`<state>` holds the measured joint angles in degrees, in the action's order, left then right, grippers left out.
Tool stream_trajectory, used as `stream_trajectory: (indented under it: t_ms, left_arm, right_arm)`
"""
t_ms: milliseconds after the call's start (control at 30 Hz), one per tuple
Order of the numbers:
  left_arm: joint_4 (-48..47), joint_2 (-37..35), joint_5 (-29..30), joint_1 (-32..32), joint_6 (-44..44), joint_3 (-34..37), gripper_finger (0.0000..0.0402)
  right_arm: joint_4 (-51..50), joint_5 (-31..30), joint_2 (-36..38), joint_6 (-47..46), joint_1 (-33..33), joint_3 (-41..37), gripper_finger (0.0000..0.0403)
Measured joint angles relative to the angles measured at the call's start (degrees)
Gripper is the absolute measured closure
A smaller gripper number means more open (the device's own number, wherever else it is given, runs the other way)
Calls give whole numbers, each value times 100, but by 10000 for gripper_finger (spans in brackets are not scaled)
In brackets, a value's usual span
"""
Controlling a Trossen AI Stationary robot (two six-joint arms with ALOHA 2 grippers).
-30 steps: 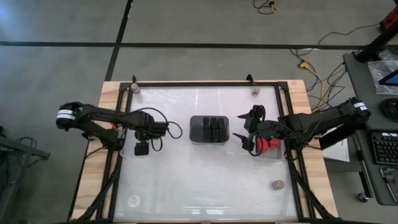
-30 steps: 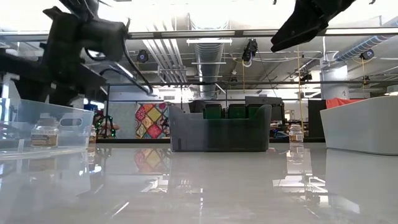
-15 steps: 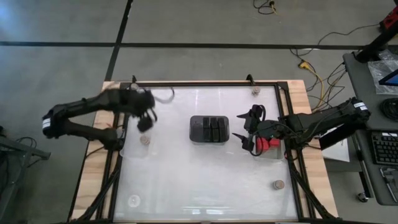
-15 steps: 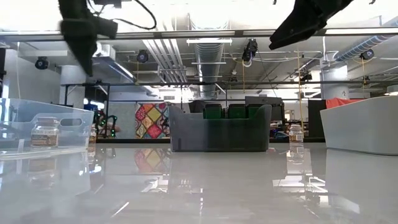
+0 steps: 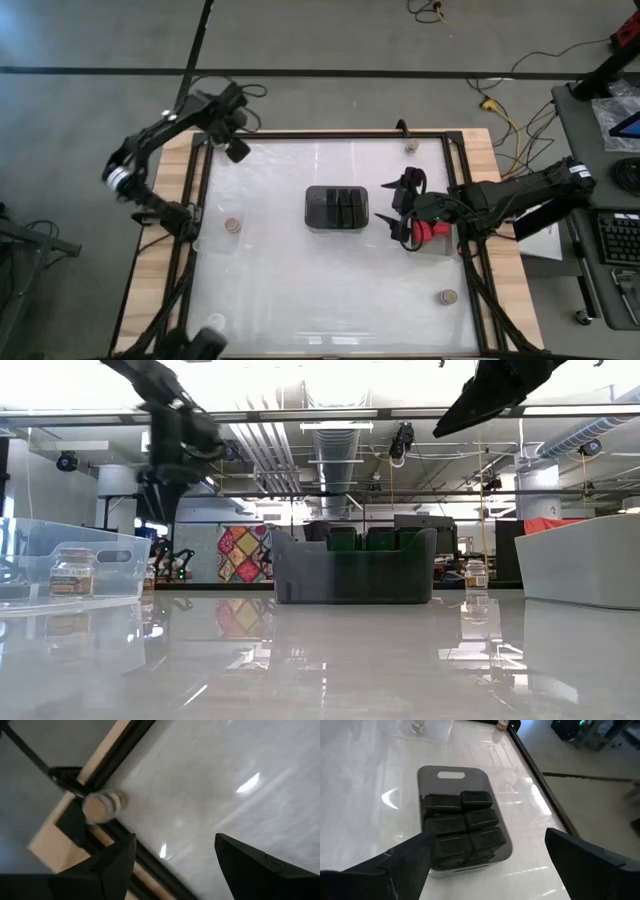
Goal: Sort spices by type
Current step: Put the brown spice bottle into the transparent bin
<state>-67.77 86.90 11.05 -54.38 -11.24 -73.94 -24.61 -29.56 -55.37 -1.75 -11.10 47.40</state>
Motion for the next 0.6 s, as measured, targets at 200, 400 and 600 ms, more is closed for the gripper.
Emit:
stream_trajectory:
  t_ms: [200,400,600]
  left_arm:
    - [-805,1535,357,-309,-332,-1185,134]
    - [-1140,2361,695,-547,-449,-1870,93]
    - [-1445,2860,851,-747,-516,-2149,66]
  right_arm:
    - [-32,-17,2,32,153,50,37]
    - [-274,-32,2,123,167,50,37]
    - [-375,-48,2,273,167,50,37]
